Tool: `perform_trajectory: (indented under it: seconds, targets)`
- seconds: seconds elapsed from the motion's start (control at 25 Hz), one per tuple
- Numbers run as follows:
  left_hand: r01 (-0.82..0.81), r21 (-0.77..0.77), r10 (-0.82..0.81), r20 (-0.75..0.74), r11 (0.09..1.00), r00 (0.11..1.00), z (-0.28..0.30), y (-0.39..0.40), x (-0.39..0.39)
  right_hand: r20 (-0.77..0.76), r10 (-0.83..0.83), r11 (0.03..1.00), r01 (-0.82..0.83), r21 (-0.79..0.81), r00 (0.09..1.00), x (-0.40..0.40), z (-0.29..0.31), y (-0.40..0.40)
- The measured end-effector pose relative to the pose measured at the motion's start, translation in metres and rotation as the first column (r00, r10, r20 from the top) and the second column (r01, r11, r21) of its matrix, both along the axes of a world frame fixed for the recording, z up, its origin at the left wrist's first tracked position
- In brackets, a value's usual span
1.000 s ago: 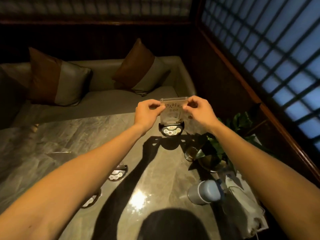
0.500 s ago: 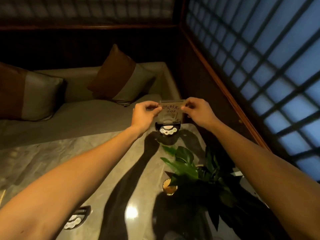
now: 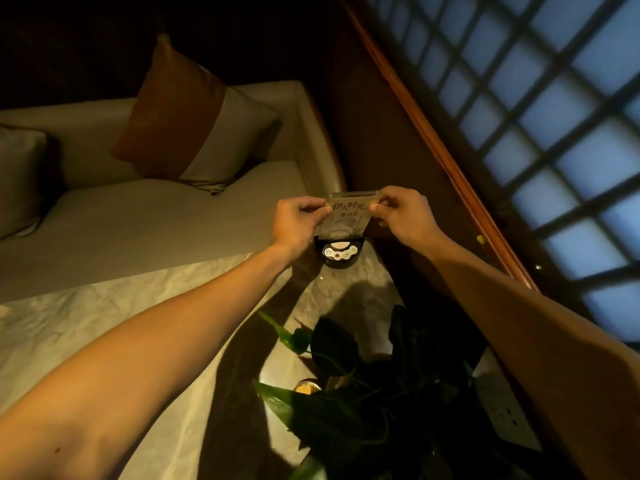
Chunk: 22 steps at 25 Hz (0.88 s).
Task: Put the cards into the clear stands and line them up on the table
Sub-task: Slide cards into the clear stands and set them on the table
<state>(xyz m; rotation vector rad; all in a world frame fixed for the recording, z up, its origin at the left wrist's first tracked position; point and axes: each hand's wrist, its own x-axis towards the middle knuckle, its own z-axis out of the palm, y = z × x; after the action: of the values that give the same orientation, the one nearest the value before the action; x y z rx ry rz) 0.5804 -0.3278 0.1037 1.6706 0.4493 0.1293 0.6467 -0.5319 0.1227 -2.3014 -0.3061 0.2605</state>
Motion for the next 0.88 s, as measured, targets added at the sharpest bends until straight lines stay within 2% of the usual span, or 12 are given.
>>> perform_trajectory:
  seconds: [0.32,0.76,0.88]
  targets:
    - [0.044,0.003,-0.044,-0.063,0.999,0.997,-0.021,-0.017,0.014,-0.101,-0.058,0.998,0.058,0.003,0.993,0.010,-0.025,-0.016]
    - [0.099,0.093,-0.092,-0.078,0.991,0.993,-0.038,-0.025,0.016,-0.141,-0.141,0.988,0.148,0.040,0.980,0.011,-0.042,-0.020]
    - [0.089,0.077,-0.082,-0.083,0.993,0.993,-0.038,-0.024,0.018,-0.163,-0.150,0.985,0.161,0.058,0.975,0.012,-0.043,-0.018]
